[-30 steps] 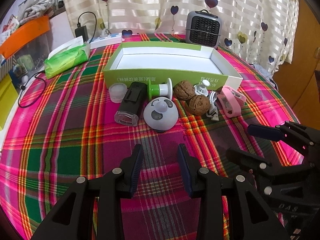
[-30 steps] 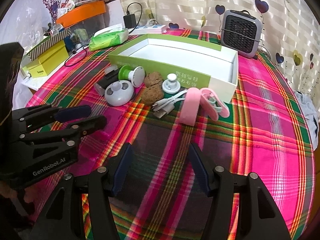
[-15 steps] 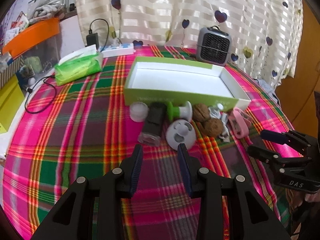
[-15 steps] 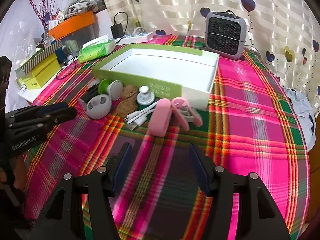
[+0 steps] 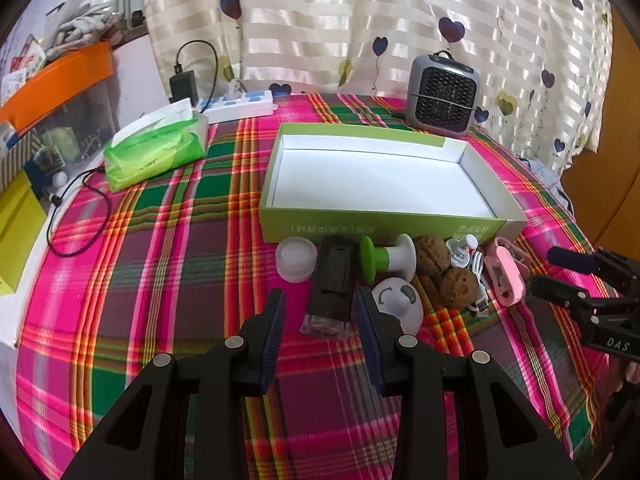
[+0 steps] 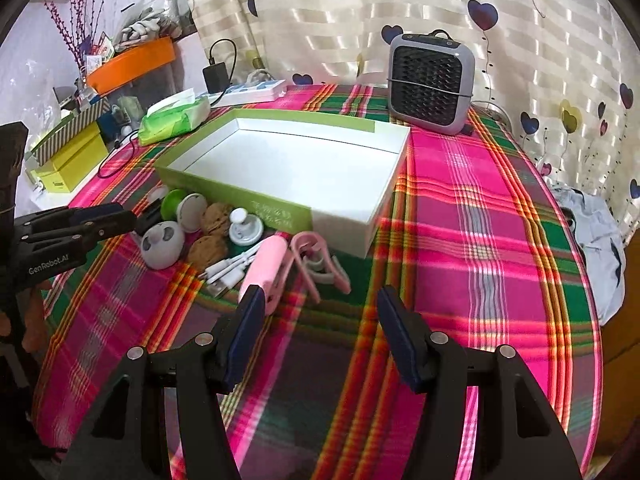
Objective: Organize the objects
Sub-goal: 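Move the left gripper to the black gadget while the right gripper approaches the pink clip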
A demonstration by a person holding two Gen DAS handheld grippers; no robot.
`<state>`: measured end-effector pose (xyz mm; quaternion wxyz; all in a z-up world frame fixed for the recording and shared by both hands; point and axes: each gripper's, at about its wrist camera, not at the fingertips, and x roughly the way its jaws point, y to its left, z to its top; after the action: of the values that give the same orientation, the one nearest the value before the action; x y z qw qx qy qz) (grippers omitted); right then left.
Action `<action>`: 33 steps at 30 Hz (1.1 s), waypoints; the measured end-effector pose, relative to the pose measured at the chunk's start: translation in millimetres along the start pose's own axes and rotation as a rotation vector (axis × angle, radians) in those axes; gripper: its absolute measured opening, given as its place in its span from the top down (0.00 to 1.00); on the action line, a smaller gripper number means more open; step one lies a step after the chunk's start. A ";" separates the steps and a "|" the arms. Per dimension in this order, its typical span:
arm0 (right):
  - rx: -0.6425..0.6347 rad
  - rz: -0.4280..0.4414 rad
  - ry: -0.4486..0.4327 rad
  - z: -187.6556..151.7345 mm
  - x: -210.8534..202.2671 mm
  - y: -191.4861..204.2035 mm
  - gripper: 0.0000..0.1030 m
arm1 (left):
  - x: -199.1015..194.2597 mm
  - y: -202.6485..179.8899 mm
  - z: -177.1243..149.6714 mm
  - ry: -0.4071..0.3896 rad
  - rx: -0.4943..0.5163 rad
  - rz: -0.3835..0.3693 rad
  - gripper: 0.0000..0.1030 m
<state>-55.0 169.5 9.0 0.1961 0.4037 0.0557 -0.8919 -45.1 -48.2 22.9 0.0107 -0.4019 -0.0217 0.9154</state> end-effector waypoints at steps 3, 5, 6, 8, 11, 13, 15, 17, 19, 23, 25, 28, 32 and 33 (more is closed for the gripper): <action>-0.018 0.008 0.006 4.4 5.5 -2.3 0.42 | 5.1 -0.1 1.4 0.013 0.011 -0.007 0.67; -0.031 0.020 0.008 7.5 8.5 -3.6 0.42 | 8.8 -0.6 2.1 0.023 0.015 -0.013 0.67; -0.040 0.024 0.010 9.4 9.7 -4.0 0.43 | 10.2 -0.4 2.5 0.027 0.016 -0.017 0.67; -0.049 0.033 0.011 11.8 10.6 -5.3 0.45 | 12.1 0.7 3.2 0.034 0.014 -0.026 0.67; -0.058 0.043 0.009 12.7 10.7 -8.4 0.46 | 12.9 1.7 4.4 0.031 0.017 -0.030 0.67; -0.069 0.062 0.024 12.1 14.6 -7.1 0.47 | 13.8 1.3 4.3 0.039 0.021 -0.033 0.67; -0.082 0.074 0.034 10.8 17.6 -3.8 0.48 | 15.4 -0.4 4.6 0.046 0.031 -0.034 0.67; -0.090 0.085 0.042 11.3 21.6 -1.5 0.48 | 17.7 -1.5 4.4 0.055 0.038 -0.038 0.67; -0.092 0.101 0.050 13.8 25.3 -1.6 0.51 | 22.0 -2.6 6.8 0.072 0.051 -0.047 0.67; -0.100 0.110 0.068 17.9 33.5 -1.1 0.71 | 28.3 -2.8 10.4 0.069 0.063 -0.045 0.67; -0.108 0.106 0.063 16.1 34.7 0.5 0.73 | 32.9 -2.5 9.9 0.073 0.061 -0.045 0.67; -0.102 0.105 0.060 15.6 33.8 0.6 0.76 | 33.8 -6.1 7.7 0.062 0.077 -0.040 0.74; -0.114 0.097 0.062 13.6 31.5 3.5 0.76 | 32.7 -10.3 5.7 0.055 0.090 -0.034 0.76; -0.112 0.098 0.061 12.6 30.4 3.6 0.76 | 32.0 -11.1 5.3 0.055 0.091 -0.033 0.76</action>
<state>-80.6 153.7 -4.9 0.2603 0.4212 0.0917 -0.8640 -70.6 -36.1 3.5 0.0445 -0.4255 0.0137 0.9038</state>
